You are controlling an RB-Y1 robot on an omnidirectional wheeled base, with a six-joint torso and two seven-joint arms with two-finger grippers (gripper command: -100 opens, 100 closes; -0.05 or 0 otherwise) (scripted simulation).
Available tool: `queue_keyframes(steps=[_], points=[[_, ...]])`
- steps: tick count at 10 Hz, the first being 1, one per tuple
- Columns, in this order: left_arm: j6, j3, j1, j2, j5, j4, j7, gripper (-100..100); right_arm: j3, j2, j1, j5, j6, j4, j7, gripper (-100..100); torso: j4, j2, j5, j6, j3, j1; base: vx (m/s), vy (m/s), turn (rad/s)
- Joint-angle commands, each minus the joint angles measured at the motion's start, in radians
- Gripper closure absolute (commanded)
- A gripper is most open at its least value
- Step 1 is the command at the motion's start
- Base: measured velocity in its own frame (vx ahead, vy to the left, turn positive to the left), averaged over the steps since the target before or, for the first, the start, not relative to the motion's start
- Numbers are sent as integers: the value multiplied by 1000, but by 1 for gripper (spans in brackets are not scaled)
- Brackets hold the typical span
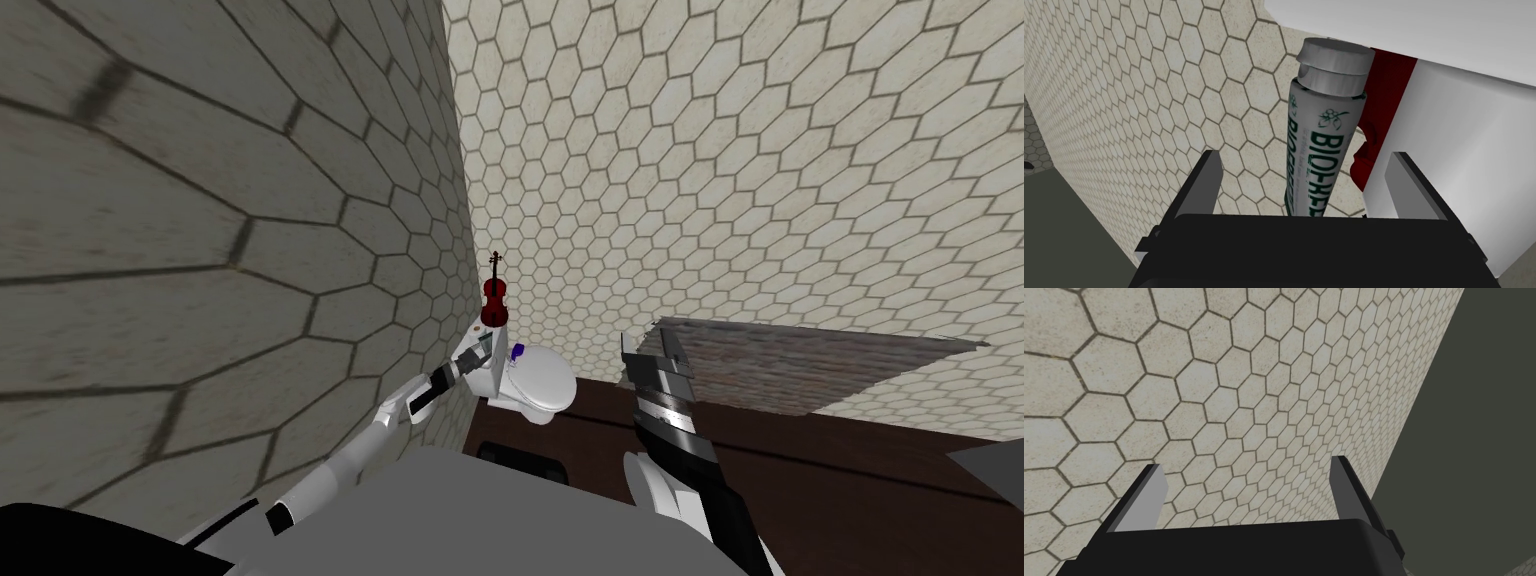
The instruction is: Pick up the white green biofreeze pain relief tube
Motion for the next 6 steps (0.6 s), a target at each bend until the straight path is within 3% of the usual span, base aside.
queue_keyframes(steps=[1,2,6], points=[[-6,1,-12,-2,1,39,-4,-100,0,0,0,0,0,0,0,0,0,0,0,0,0,0,0,0,0],[-15,-16,-57,-12,14,74,-5,-100,0,0,0,0,0,0,0,0,-1,-2,0,0,-1,0,-64,-7,-24],[-23,-33,-168,-23,26,194,-6,-100,0,0,0,0,0,0,0,0,0,2,0,0,1,1,-81,7,-15]])
